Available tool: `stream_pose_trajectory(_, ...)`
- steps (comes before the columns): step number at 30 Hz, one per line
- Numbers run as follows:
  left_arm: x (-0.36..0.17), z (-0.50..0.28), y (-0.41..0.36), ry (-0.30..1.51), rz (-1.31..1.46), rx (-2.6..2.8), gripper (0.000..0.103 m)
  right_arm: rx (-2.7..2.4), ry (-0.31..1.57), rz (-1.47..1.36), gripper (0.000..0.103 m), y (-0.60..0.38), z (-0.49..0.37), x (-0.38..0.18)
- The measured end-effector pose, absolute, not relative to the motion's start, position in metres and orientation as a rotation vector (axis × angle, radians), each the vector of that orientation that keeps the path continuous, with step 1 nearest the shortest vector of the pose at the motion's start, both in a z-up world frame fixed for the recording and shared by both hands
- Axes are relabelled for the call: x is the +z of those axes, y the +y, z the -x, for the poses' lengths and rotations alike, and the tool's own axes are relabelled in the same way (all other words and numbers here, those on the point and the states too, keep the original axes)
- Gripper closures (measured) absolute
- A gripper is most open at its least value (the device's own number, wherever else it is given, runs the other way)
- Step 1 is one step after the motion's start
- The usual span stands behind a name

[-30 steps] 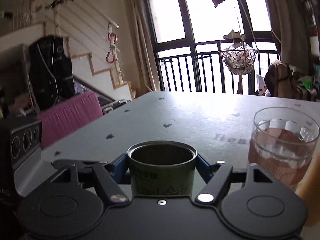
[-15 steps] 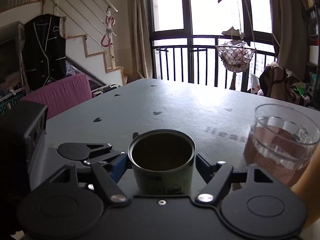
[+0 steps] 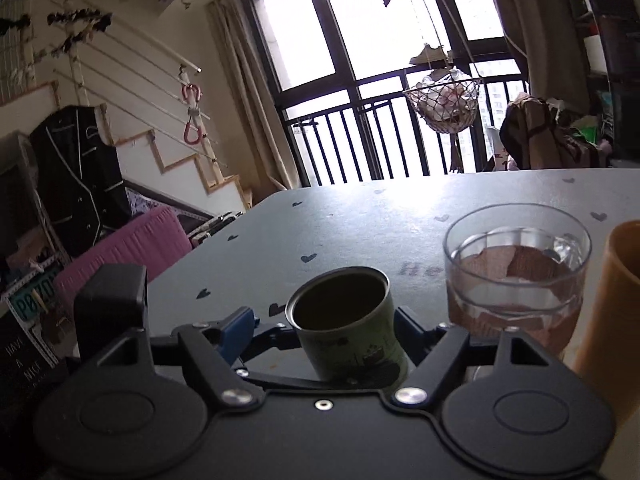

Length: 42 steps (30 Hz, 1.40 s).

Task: Flip cup upright
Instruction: 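Lower the upright green tin onto the table with the right tool, then open the right tool and pull it back from the tin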

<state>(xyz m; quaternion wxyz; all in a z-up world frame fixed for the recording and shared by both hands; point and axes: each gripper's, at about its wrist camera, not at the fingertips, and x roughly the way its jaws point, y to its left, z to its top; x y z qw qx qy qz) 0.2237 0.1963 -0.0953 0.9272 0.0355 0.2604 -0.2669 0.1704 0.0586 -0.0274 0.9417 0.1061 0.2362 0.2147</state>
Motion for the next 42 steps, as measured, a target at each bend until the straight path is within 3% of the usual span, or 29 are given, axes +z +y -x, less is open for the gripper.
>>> stream_pose_trajectory(4, -0.094, -0.222, 0.196, 0.538, -0.065, -0.544, 0.028, 0.436, 0.477, -0.229, 0.025, 0.055, -0.171, -0.028)
stream_pose_trajectory(6, -0.092, -0.218, 0.196, 0.541, -0.055, -0.535, 0.015, 0.437, 0.478, -0.228, 0.025, 0.055, -0.17, -0.029)
stream_pose_trajectory(9, -0.082, -0.203, 0.197, 0.504, -0.066, -0.514, 0.008, 0.433, 0.479, -0.23, 0.025, 0.055, -0.17, -0.027)
stream_pose_trajectory(29, -0.02, -0.086, 0.211, 0.339, 0.009, -0.247, 0.0, 0.341, 0.32, -0.169, 0.024, 0.01, -0.081, -0.002)
stream_pose_trajectory(42, -0.013, -0.035, 0.2, 0.31, 0.028, -0.198, 0.0, 0.201, 0.252, -0.08, 0.015, -0.02, -0.02, -0.002)
